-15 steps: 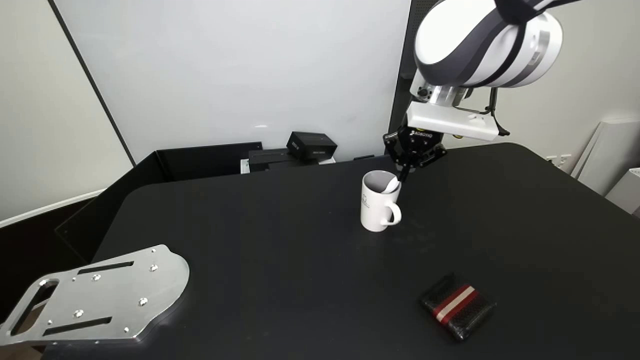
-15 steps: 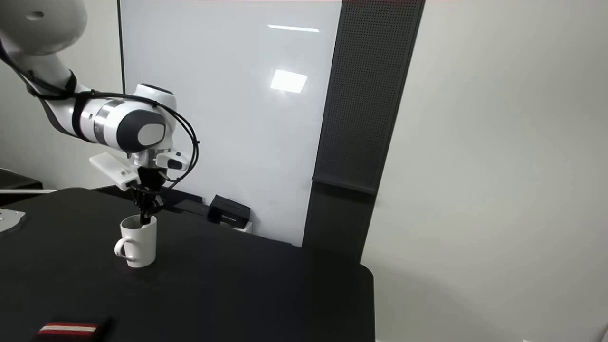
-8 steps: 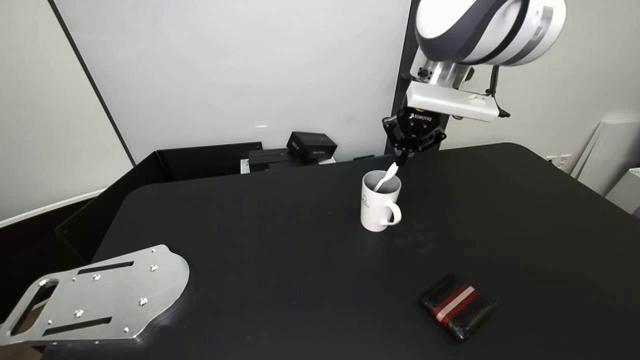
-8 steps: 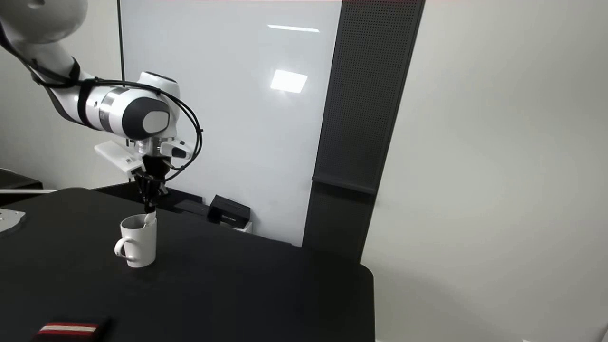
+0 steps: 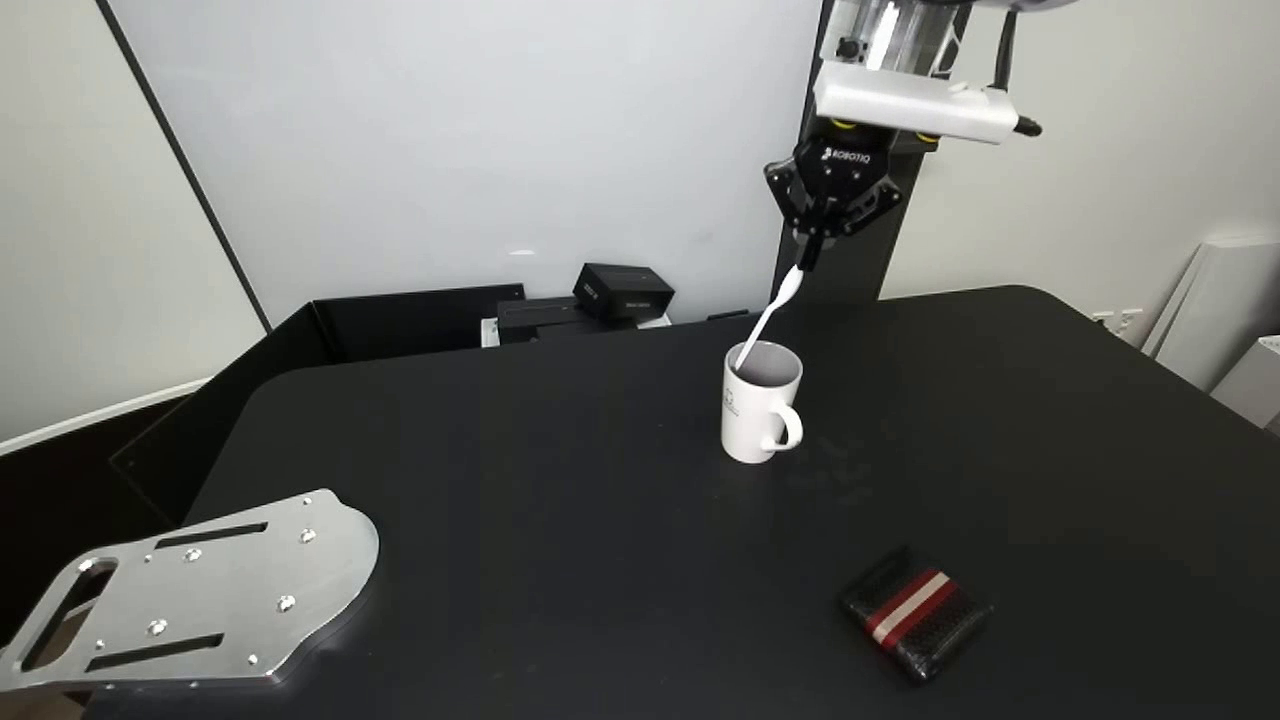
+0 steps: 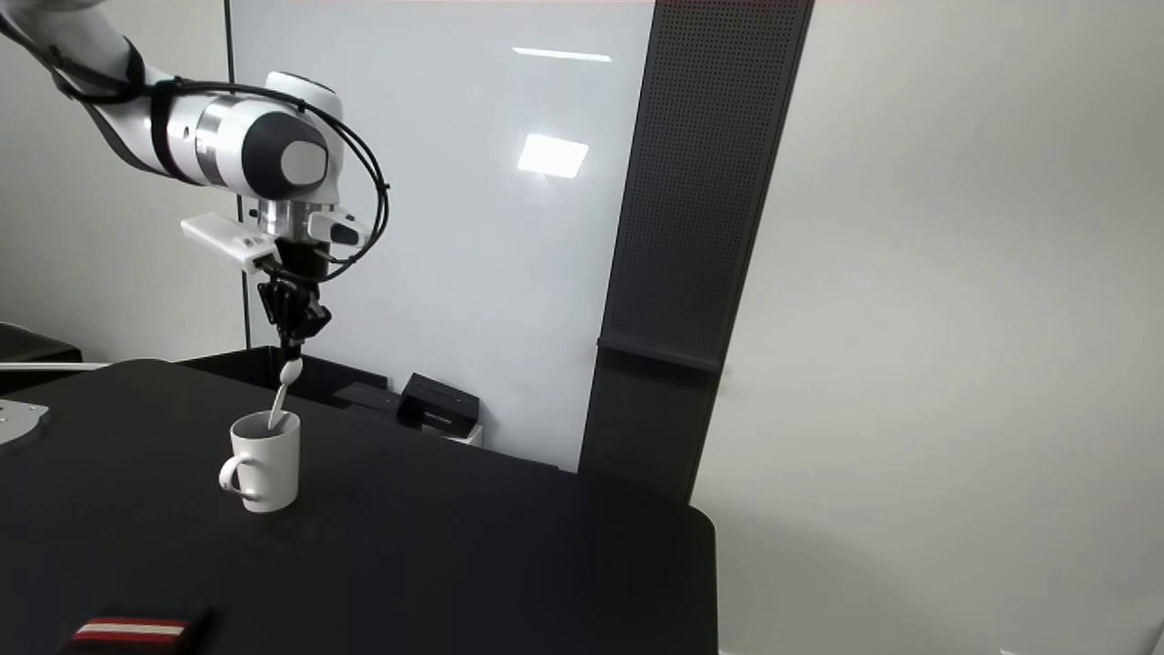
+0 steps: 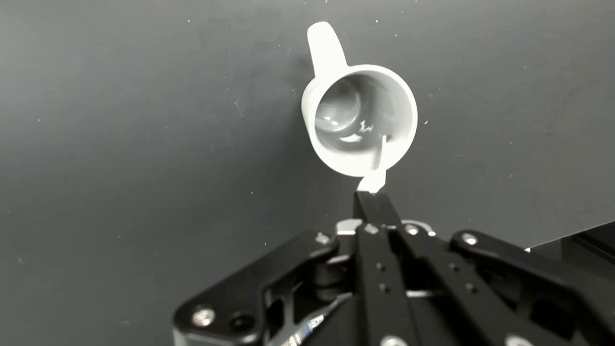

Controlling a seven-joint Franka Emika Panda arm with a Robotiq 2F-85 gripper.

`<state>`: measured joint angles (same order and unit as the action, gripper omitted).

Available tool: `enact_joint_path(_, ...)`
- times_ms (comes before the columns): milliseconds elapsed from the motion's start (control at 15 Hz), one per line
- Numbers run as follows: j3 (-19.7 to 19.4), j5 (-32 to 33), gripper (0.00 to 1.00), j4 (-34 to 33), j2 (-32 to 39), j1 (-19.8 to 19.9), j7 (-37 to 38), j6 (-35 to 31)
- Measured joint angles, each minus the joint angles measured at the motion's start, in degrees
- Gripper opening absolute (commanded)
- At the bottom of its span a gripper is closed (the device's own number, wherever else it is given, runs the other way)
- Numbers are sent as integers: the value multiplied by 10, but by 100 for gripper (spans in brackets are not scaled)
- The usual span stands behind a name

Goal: Remove the spoon from the mug, place the spoon back in the mug, remove the spoon from the mug

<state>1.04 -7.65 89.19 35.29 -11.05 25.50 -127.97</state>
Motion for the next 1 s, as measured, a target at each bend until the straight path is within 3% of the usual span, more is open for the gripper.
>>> enact_joint_path(667,-6,26,0,-5,-85,-4,15,120)
enact_joint_path(1000,-3,32,0,38,-124,-4,15,98)
